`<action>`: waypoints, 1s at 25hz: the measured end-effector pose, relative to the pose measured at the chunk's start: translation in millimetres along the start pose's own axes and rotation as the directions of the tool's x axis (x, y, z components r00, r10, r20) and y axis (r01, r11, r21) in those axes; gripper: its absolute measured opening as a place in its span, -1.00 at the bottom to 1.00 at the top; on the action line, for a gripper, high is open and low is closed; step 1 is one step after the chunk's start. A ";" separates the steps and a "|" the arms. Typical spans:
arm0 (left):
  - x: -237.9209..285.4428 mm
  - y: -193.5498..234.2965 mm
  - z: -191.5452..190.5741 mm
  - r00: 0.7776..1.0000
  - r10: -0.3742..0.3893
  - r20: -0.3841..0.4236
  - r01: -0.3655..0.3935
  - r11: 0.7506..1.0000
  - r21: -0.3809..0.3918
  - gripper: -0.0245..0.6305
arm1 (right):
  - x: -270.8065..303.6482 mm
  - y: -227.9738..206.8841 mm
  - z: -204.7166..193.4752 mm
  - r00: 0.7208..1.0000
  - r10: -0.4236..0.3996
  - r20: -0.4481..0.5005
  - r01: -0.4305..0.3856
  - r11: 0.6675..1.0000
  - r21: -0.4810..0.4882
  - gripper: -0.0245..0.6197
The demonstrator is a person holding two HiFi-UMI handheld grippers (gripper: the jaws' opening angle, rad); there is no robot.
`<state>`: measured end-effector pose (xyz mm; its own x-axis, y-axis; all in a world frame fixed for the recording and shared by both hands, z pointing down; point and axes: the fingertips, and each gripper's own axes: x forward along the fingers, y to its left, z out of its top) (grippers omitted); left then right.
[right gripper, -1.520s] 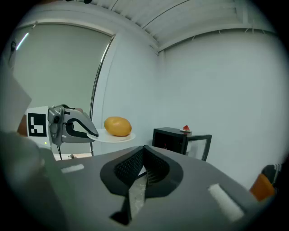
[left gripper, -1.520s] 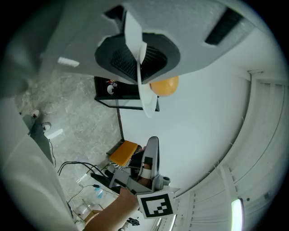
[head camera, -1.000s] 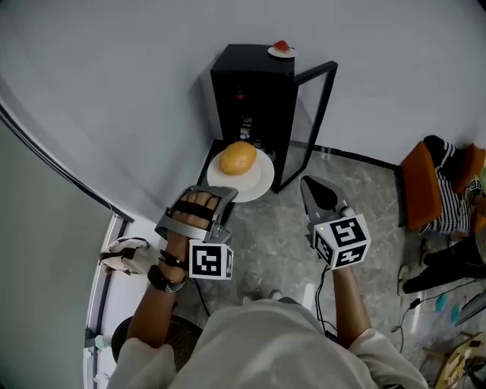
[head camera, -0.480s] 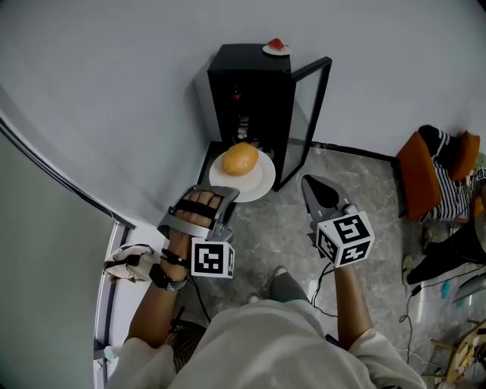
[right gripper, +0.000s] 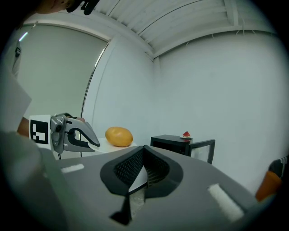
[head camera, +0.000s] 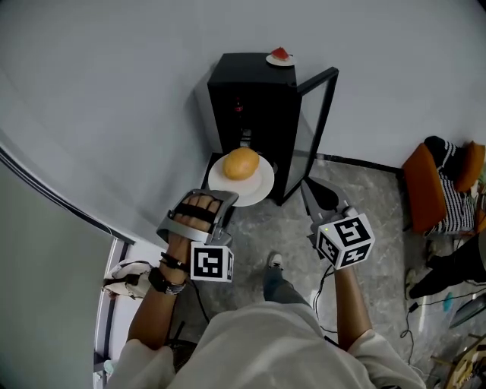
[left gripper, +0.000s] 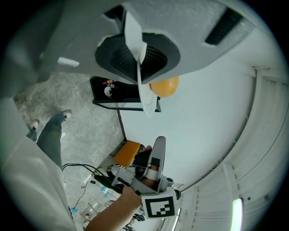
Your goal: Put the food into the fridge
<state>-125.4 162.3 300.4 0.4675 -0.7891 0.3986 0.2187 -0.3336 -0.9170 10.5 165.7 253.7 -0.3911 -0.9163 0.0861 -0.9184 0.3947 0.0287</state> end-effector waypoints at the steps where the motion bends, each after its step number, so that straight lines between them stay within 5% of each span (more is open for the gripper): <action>1: 9.6 5.9 -2.4 1.000 0.004 -0.004 -0.004 1.000 -0.001 -0.86 | 9.1 -8.5 1.8 1.000 0.002 0.004 -0.002 1.000 0.000 -0.91; 9: 101.6 61.3 -34.8 0.999 0.009 -0.046 -0.009 1.000 -0.004 -0.86 | 99.5 -80.5 24.6 1.000 0.020 0.021 -0.019 0.999 -0.041 -0.90; 25: 187.1 94.0 -54.3 0.998 0.021 -0.063 -0.022 1.000 -0.006 -0.86 | 162.5 -142.2 18.9 0.999 0.015 -0.033 -0.016 0.999 -0.045 -0.90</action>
<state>-63.9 -44.7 287.9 0.4169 -0.8270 0.3771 0.2036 -0.3194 -0.9255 76.4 -40.5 244.8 -0.4023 -0.9076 0.1198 -0.9082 0.4121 0.0724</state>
